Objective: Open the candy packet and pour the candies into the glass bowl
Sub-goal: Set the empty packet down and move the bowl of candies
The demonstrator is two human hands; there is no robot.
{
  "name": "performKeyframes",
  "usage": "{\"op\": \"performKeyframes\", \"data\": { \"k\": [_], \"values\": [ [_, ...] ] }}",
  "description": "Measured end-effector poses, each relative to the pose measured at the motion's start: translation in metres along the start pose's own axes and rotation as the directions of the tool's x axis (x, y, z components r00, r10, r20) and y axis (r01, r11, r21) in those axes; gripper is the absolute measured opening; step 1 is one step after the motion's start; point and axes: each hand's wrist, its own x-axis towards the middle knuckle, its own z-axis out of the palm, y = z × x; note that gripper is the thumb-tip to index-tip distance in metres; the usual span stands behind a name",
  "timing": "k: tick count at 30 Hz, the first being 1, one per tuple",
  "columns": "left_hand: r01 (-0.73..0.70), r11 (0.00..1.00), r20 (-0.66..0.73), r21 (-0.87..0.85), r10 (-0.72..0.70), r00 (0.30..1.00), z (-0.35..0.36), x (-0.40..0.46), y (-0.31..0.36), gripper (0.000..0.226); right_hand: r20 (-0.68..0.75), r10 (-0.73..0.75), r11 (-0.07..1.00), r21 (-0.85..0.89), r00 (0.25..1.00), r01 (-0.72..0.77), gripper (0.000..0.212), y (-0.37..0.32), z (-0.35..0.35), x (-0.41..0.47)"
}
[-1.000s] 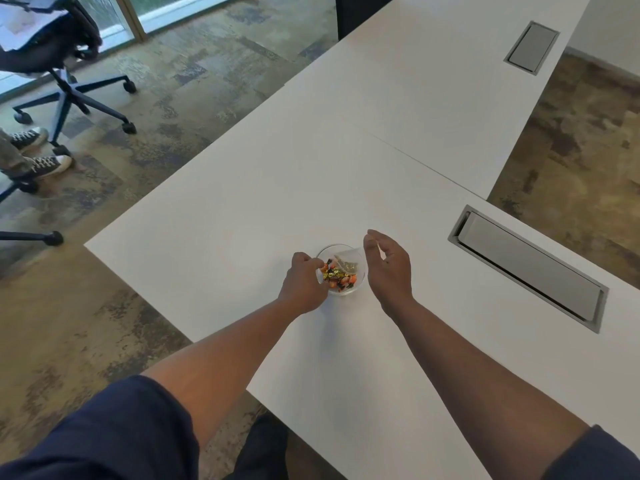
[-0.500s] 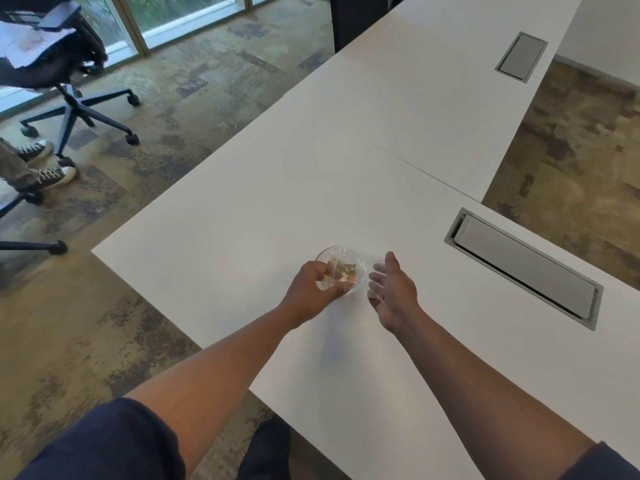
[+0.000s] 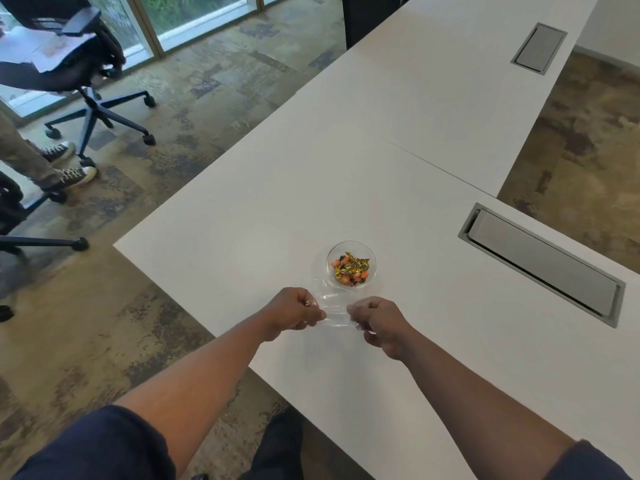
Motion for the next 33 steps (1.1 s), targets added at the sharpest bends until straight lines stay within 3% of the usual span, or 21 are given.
{"op": "performKeyframes", "data": {
  "k": [6,9,13,15,18,24,28,33],
  "values": [
    [0.097,0.992,-0.063,0.077,-0.092,0.994,-0.012,-0.006,-0.024,0.056,0.045,-0.01,0.993,-0.121,0.999,0.015,0.008,0.014,0.01,0.004],
    [0.063,0.989,-0.121,0.135,-0.047,0.992,-0.011,-0.007,-0.035,0.073,0.049,-0.051,0.982,-0.18,0.998,0.059,0.003,0.017,0.019,0.009],
    [0.024,0.952,-0.282,0.305,0.066,0.957,-0.007,-0.002,-0.047,0.042,0.053,-0.073,0.966,-0.245,0.996,0.084,0.016,0.023,0.033,0.018],
    [0.082,0.911,-0.336,0.405,0.065,0.94,-0.006,-0.001,-0.052,0.028,0.064,-0.096,0.961,-0.256,0.993,0.11,0.034,0.027,0.039,0.022],
    [0.162,0.89,-0.395,0.426,0.022,0.918,-0.006,-0.002,-0.062,0.028,0.072,-0.151,0.933,-0.318,0.986,0.166,0.063,0.037,0.046,0.026],
    [0.134,0.895,-0.439,0.425,0.075,0.895,0.002,-0.004,-0.07,0.057,0.165,-0.303,0.722,-0.603,0.939,0.339,0.099,0.059,0.053,0.031],
    [0.112,0.785,-0.44,0.609,0.217,0.872,0.014,-0.008,-0.076,0.074,0.201,-0.404,0.53,-0.744,0.892,0.407,0.084,0.067,0.057,0.034],
    [0.049,0.8,-0.383,0.598,0.232,0.894,0.021,-0.009,-0.083,0.058,0.196,-0.433,0.401,-0.832,0.88,0.382,0.067,0.071,0.062,0.032]
  ]
}}
